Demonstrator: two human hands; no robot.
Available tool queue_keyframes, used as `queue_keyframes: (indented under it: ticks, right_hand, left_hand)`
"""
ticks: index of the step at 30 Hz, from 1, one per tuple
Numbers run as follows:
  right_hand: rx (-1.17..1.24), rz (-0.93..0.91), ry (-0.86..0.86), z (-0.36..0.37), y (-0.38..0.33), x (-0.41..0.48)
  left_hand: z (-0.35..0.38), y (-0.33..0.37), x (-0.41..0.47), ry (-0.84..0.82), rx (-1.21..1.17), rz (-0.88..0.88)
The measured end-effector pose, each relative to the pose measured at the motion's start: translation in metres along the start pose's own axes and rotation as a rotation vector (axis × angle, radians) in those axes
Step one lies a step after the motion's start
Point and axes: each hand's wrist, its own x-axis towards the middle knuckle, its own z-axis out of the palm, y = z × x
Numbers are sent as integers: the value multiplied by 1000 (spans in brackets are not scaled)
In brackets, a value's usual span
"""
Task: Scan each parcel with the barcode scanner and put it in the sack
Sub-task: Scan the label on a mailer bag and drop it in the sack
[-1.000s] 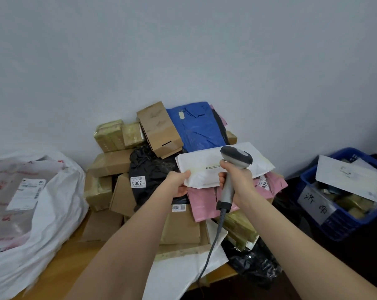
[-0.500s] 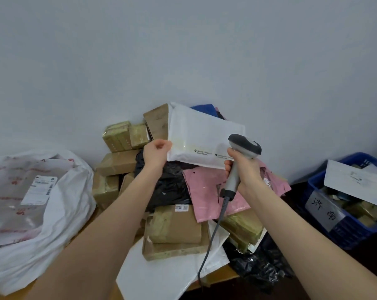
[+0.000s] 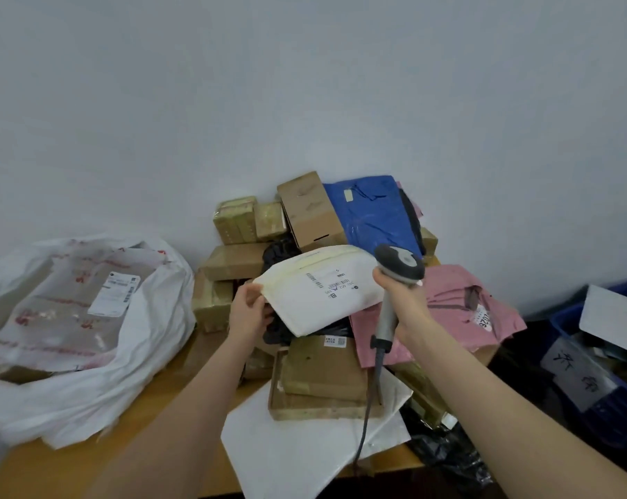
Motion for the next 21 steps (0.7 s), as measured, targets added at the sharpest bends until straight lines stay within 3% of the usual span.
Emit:
queue_keyframes:
  ticks: [2,3,8,16,21]
  right_hand:
    - [-25,13,-2,3,10,1]
    - [-34,20,-9,4,14,2]
    - [-48,41,-38,10,28,7]
    - [-9,50,-94,14,37,7]
    - [-48,32,-80,11,39,-3]
  left_hand:
    - [4,-4,-1,-40,-325,-359]
    - [4,-6,0,-35,-402,-456]
    - [4,-8,11,-208,-409,-579]
    - [17,-4,17,-64,-356,-516]
    - [-13,6,21,-116,-191,-356]
